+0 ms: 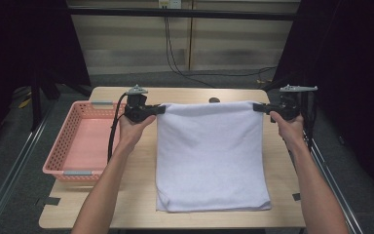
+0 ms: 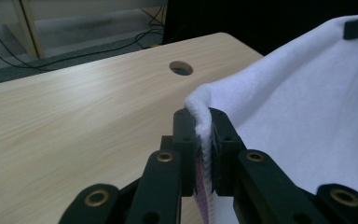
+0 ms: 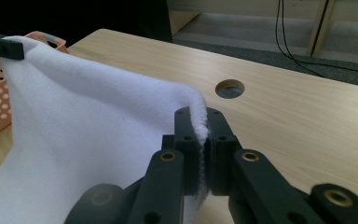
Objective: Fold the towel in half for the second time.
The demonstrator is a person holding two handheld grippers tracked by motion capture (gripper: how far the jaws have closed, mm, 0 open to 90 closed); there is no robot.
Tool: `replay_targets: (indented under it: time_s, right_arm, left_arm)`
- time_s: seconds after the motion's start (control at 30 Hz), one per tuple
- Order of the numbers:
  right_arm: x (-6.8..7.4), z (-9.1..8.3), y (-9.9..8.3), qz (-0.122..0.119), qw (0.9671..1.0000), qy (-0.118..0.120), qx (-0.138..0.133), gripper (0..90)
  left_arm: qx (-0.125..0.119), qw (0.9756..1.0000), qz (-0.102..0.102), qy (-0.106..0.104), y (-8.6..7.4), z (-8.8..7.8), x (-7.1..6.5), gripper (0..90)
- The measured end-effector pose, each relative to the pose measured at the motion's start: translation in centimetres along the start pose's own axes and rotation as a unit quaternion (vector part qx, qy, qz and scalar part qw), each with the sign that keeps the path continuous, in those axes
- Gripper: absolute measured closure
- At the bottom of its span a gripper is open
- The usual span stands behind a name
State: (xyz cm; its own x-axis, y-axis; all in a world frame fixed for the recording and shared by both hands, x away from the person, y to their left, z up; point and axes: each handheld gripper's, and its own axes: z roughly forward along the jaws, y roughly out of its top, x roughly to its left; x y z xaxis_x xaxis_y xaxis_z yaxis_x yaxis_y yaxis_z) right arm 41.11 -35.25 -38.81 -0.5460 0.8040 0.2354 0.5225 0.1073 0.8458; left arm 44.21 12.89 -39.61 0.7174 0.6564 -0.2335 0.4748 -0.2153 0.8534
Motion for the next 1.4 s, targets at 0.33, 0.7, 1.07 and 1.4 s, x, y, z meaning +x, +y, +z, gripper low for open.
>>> replay_targets:
  time_s: [0.33,0.7,1.07,1.4]
  right_arm:
    - [1.8,-3.8,-3.2,-0.016,0.9991,0.037,-0.011,85.5]
    - [5.7,-7.5,-7.5,-0.047,0.9953,0.085,-0.008,84.8]
    - [7.9,-9.3,-15.1,-0.04,0.9929,0.091,0.065,79.5]
    - [8.9,-10.8,-18.3,-0.047,0.9847,0.109,0.128,72.4]
  left_arm:
    - [0.003,0.9992,0.03,-0.026,-2.0,-2.7,-3.6,83.2]
    - [-0.016,0.9973,0.034,-0.064,-7.2,-6.2,-7.4,82.5]
    - [0.087,0.9909,0.043,-0.094,-13.9,-6.8,-9.4,80.5]
    - [0.152,0.9787,0.063,-0.124,-16.7,-7.8,-10.4,73.9]
